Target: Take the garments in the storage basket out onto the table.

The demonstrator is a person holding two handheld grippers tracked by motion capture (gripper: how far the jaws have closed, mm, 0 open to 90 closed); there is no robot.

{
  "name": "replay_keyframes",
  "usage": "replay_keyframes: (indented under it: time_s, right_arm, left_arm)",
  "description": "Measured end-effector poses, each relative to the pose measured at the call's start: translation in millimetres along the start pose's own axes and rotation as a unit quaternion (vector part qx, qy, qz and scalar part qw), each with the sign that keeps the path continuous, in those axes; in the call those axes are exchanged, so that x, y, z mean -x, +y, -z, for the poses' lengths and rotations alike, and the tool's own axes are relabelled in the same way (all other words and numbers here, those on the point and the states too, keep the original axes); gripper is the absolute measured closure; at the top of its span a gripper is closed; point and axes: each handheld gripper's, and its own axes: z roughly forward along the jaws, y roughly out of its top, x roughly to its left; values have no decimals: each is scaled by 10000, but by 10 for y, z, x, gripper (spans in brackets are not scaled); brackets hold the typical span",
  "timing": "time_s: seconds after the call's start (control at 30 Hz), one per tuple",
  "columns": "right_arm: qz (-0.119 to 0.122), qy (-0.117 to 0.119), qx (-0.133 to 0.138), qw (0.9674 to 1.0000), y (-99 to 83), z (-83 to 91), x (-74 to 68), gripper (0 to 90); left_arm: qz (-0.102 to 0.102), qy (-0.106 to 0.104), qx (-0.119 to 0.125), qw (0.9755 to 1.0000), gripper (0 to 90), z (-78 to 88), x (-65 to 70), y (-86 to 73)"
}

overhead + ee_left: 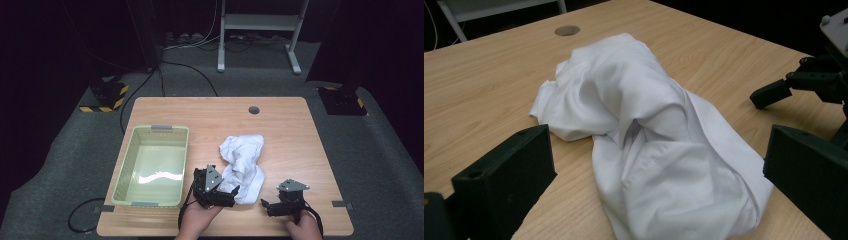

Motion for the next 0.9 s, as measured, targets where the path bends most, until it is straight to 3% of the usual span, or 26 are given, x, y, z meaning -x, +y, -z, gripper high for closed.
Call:
replay_keyframes:
  time_s: [0.2,0.5,0.63,0.9]
  right_arm:
    - [0,0,0,10000,0,0,0,0]
    - [0,-2,-1,10000,0,0,-1,0]
    - [0,-2,-1,10000,0,0,-1,0]
    - [-5,-2,-3,10000,0,0,-2,0]
  left_arm:
    - [-14,-84,-152,9998,3,7,43,-225]
    - [-302,-124,-386,9987,3,-20,141,-574]
    - [-518,15,-656,9965,4,-45,169,-687]
    - [-907,201,-978,9909,4,-102,248,-689]
